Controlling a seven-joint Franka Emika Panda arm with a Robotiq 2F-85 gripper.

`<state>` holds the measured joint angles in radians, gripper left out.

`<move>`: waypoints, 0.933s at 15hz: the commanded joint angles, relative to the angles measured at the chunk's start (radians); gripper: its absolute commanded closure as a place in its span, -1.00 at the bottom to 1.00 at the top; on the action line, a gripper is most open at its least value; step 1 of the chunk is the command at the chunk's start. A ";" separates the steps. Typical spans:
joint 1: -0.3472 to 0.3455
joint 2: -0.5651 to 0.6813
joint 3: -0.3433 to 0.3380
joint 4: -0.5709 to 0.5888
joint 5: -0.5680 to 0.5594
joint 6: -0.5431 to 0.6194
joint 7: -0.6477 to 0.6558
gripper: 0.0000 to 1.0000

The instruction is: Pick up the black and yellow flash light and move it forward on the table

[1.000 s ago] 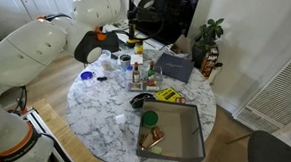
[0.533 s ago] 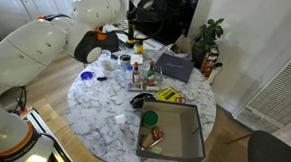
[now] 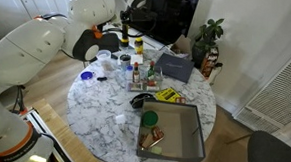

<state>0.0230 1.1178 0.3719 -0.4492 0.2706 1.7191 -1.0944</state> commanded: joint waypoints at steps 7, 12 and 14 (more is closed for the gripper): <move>0.042 0.073 -0.036 0.027 -0.002 -0.038 -0.142 0.36; 0.032 0.112 -0.049 0.025 -0.001 -0.045 -0.205 0.36; 0.032 0.121 -0.052 0.021 -0.003 -0.056 -0.227 0.36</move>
<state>0.0542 1.2227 0.3239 -0.4546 0.2657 1.7022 -1.2778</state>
